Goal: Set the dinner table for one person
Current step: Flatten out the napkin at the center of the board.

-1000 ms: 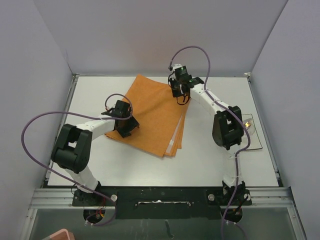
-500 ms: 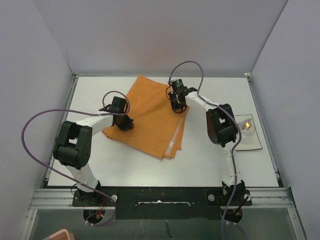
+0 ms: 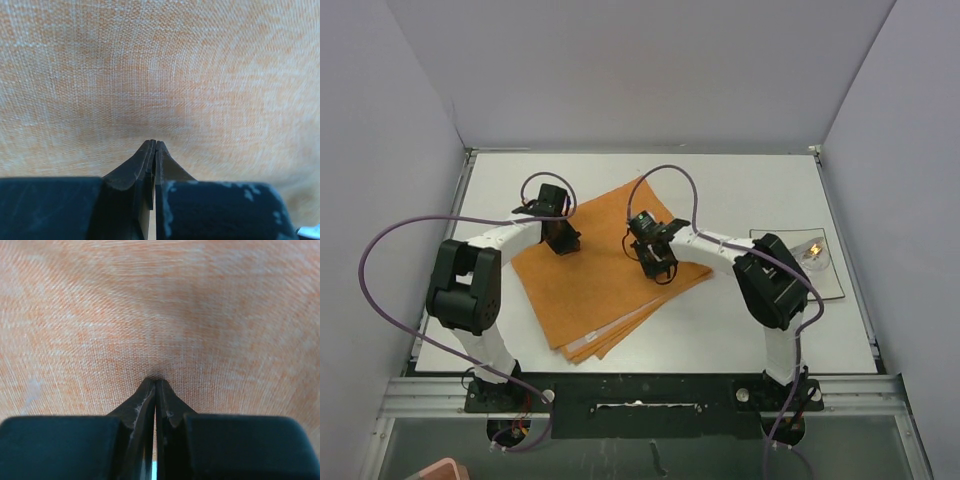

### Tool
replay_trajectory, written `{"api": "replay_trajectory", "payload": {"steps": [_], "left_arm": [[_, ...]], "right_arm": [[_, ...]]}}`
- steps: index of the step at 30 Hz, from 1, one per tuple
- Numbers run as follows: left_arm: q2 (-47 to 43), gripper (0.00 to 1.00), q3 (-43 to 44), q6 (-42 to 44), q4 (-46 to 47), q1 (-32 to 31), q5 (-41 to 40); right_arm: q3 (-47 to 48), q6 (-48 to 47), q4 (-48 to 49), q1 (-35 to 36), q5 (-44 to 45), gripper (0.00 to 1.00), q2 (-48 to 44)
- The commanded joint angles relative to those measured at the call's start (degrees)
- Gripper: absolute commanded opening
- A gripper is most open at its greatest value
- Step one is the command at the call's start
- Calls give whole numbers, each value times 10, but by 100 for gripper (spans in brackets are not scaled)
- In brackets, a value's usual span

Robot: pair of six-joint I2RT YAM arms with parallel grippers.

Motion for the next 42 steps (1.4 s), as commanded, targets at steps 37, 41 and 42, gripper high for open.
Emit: {"api": "replay_trajectory", "payload": {"steps": [37,41,42], "left_arm": [[-255,62,-77,-30,-193,-37,-201],[-255,62,-68,-4,-186,-43,-235],[-253,62,-65,5,-185,-44,-243]], "right_arm": [[180,-35,-85,-143,8,51,50],[206,-37,-87,-146,4,52,63],[211,-38,-85,-146,2,52,66]]}}
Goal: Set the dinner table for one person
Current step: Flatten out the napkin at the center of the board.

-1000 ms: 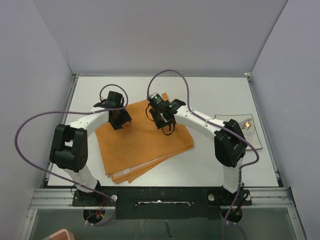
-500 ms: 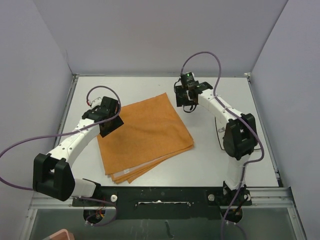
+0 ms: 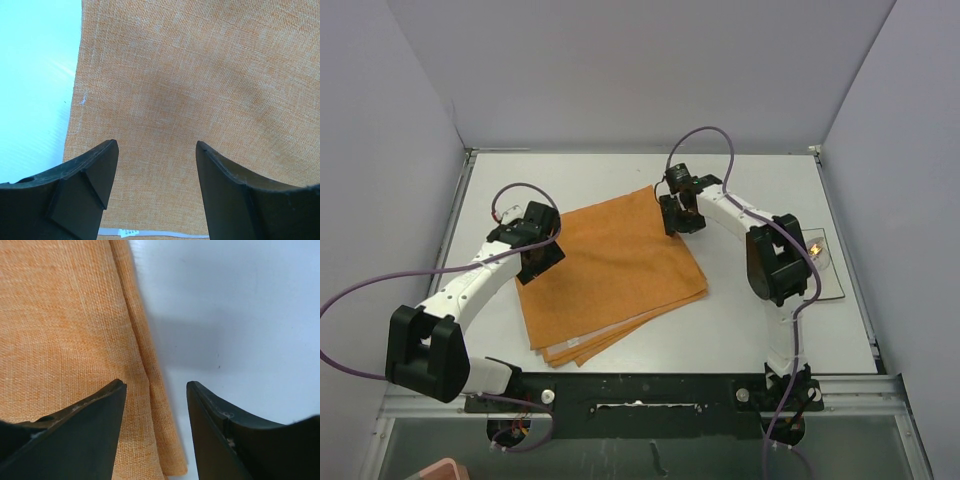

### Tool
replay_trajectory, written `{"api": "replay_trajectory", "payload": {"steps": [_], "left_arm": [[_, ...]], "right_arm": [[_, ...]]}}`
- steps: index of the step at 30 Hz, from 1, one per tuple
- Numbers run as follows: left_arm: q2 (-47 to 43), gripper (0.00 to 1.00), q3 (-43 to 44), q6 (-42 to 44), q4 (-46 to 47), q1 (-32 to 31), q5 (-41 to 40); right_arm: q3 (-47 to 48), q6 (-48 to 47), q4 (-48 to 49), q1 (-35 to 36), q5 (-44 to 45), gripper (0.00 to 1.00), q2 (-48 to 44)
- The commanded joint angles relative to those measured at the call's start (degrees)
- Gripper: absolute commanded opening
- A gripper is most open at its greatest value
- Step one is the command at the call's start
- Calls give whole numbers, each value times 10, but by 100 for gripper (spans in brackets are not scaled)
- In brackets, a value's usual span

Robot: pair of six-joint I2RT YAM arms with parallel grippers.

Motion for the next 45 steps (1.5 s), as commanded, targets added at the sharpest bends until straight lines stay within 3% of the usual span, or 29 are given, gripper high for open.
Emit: {"api": "replay_trajectory", "payload": {"steps": [1,21,23,27,28,45], "left_arm": [[-17,62,21,31,22,-5,-50],[-10,62,45,96,58,-7,-52],[-10,62,47,99,59,-7,-50],[-10,62,53,104,59,-6,-51],[-10,62,53,105,60,-6,-51],[-14,61,38,105,69,-6,-31]], "right_arm": [[50,-6,18,-5,-12,53,1],[147,-15,26,15,-67,56,105],[150,-16,21,18,-67,48,113],[140,-16,20,24,-60,2,107],[133,-15,24,24,-56,0,100],[168,-58,19,5,37,0,0]]}}
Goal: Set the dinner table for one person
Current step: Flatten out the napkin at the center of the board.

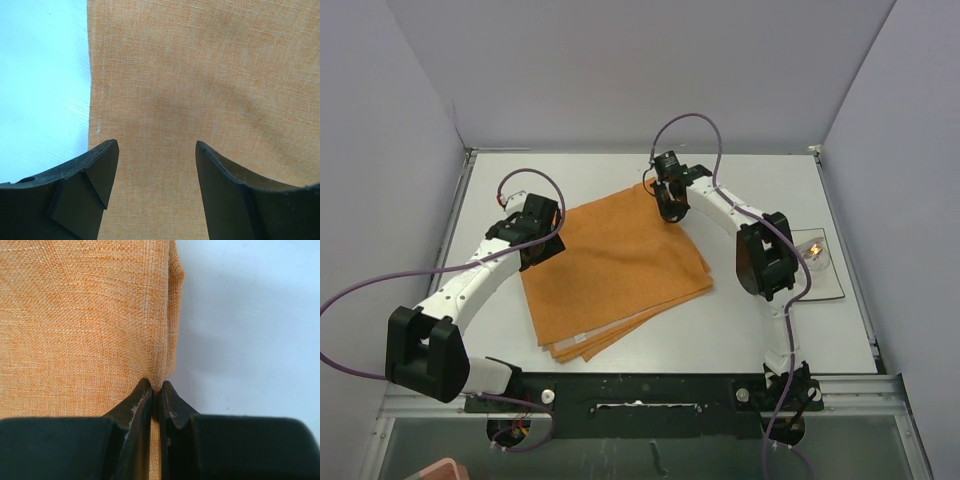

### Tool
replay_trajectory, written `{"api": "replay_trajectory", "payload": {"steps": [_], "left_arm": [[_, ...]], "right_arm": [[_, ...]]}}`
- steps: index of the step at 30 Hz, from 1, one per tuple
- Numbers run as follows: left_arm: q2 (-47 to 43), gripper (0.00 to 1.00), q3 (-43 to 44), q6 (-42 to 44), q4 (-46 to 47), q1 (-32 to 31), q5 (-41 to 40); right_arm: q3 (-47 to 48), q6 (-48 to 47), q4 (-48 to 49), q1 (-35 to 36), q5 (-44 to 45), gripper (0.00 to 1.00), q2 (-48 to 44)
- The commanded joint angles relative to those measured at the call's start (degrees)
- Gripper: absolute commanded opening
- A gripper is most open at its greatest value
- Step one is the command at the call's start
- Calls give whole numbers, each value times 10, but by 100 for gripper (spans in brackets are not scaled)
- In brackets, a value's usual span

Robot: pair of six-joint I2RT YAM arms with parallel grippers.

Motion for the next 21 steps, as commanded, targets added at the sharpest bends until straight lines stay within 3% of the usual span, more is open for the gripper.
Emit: {"api": "replay_trajectory", "payload": {"steps": [1,21], "left_arm": [[-14,61,12,4,27,-1,4],[-26,61,7,12,33,-1,21]], "right_arm": [[38,-21,18,-12,48,0,-74],[71,-57,38,-13,88,4,-51]]}}
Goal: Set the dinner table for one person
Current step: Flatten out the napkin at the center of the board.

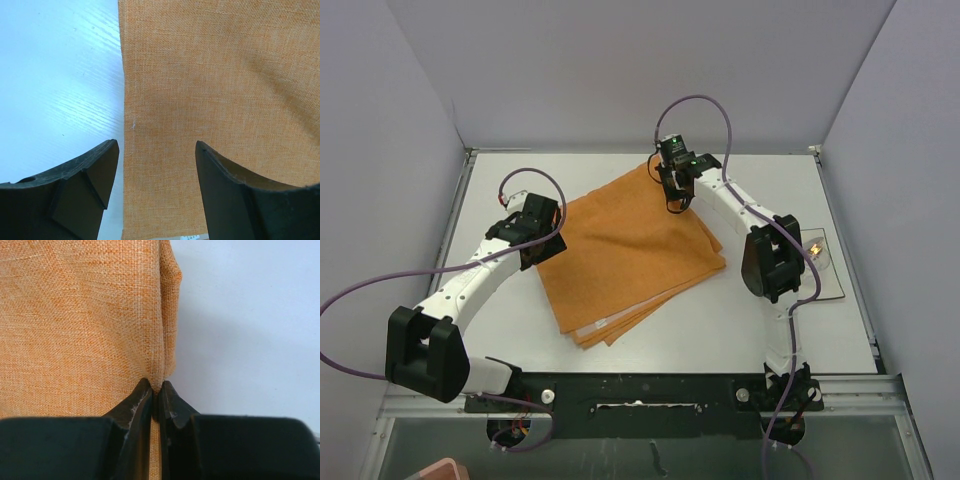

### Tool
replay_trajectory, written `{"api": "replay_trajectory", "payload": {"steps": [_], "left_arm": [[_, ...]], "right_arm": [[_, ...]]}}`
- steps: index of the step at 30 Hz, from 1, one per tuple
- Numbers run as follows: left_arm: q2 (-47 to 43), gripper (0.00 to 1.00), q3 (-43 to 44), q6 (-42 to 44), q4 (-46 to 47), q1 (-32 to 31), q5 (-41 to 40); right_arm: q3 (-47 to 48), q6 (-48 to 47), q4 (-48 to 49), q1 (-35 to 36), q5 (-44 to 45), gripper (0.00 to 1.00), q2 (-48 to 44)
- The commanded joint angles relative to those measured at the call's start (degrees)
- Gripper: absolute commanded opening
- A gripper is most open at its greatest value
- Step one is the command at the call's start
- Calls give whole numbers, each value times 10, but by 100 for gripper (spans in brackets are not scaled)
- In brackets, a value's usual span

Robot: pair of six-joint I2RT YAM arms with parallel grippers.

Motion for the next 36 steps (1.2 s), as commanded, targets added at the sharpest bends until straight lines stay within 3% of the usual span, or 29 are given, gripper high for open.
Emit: {"api": "replay_trajectory", "payload": {"steps": [1,10,11,13,26,31,36], "left_arm": [[-27,61,7,8,24,-1,5],[-28,61,11,14,24,-1,5],[-29,61,11,15,24,-1,5],[-29,61,12,15,23,-1,6],[-38,61,25,21,11,0,0],[-39,60,26,21,12,1,3],[-39,60,22,18,14,1,9]], "right_arm": [[23,-9,39,1,38,4,-16],[23,-10,32,8,45,17,0],[22,-9,29,6,43,15,3],[20,4,14,2,41,0,10],[-173,153,-17,-1,67,0,-26],[-265,186,20,5,78,0,-72],[-250,182,14,-13,109,0,-82]]}}
